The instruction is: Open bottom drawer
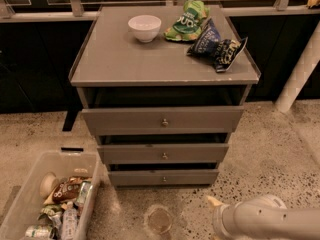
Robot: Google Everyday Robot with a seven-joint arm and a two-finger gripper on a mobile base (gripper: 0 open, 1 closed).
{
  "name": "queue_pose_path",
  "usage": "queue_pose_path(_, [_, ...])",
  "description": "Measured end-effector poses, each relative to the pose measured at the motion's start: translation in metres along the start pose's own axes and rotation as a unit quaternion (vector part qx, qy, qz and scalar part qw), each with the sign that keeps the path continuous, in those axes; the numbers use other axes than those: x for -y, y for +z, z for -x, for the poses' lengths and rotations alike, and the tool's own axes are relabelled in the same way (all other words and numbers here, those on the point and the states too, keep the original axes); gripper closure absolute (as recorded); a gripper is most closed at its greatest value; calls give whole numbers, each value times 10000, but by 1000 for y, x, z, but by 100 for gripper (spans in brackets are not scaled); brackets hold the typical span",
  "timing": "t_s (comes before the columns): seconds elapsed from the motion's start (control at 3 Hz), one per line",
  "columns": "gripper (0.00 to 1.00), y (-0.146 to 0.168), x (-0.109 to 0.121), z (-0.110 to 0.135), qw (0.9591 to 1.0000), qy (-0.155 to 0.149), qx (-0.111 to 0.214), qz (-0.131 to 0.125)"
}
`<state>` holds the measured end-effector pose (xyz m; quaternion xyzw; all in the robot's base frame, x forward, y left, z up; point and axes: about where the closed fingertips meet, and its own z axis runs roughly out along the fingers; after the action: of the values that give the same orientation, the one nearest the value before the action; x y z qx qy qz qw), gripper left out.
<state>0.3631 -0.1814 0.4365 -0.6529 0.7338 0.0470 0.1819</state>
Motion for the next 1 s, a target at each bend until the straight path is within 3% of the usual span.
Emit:
queue_pose_path(0.33, [0,0,96,20,9994,281,-37,-211])
queue_pose_path(0.67, [0,1,92,19,9994,280,-39,-187])
queue_pose_path(1.0, [0,19,60,14,9985,527,111,128])
